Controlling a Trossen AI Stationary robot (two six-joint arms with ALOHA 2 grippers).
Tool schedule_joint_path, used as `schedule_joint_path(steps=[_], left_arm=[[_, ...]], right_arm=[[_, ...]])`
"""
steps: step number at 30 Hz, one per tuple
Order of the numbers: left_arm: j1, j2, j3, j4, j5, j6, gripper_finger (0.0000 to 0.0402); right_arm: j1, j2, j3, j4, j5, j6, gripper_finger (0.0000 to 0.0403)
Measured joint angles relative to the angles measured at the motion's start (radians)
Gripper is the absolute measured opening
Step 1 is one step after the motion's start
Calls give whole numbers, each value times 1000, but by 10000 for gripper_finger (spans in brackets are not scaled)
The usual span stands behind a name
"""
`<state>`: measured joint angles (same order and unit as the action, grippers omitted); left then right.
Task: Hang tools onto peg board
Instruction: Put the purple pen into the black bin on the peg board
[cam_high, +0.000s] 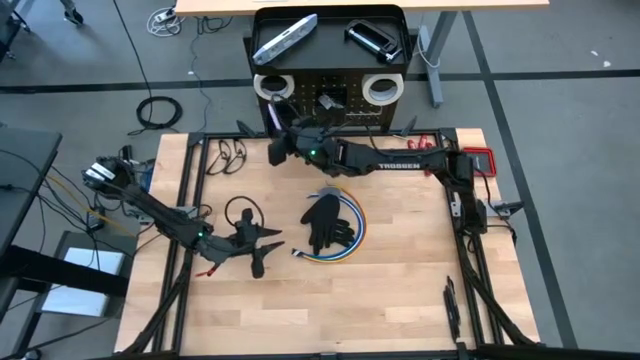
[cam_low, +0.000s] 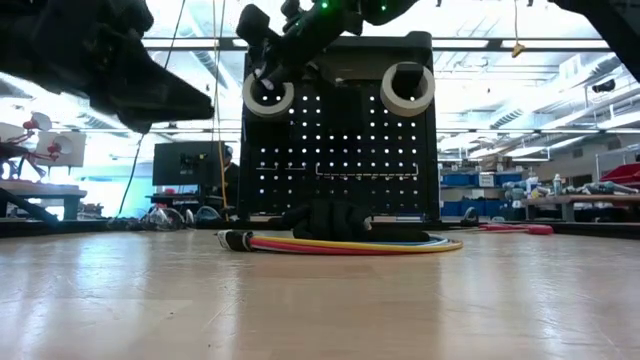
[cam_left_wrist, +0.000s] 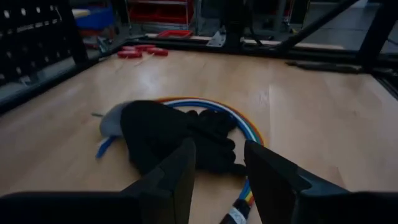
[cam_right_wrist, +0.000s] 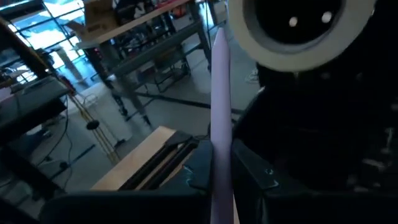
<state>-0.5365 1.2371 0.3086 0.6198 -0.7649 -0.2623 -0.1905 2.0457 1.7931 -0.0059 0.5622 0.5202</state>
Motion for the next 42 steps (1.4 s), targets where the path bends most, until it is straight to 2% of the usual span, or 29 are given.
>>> schedule_joint_path(steps=[3,11,15,20,23,33,39,42], left_arm=[[0,-59,14,-62,0,21,145],[0,-210,87,-412,-44,23,145],[0,-252,94,-433,-54,23,145],[0,-277,93,-435,-54,26,145],[0,-277,93,-436,-54,26,145],[0,-277,93,-437,-49,25,145],[-9,-301,93,-459,-45,31,145],[-17,-332,93,-507,-45,31,145]], right_arm=[[-26,0,1,22,-77,-21,46],[-52,45,1,53,-92,-134,47],[-51,63,1,55,-67,-155,50],[-55,64,0,6,-25,-98,70],[-58,64,0,-18,22,-77,84],[-63,64,0,-9,55,-56,110],[-29,-15,0,-27,59,-218,119],[30,-93,2,-134,68,-290,121]])
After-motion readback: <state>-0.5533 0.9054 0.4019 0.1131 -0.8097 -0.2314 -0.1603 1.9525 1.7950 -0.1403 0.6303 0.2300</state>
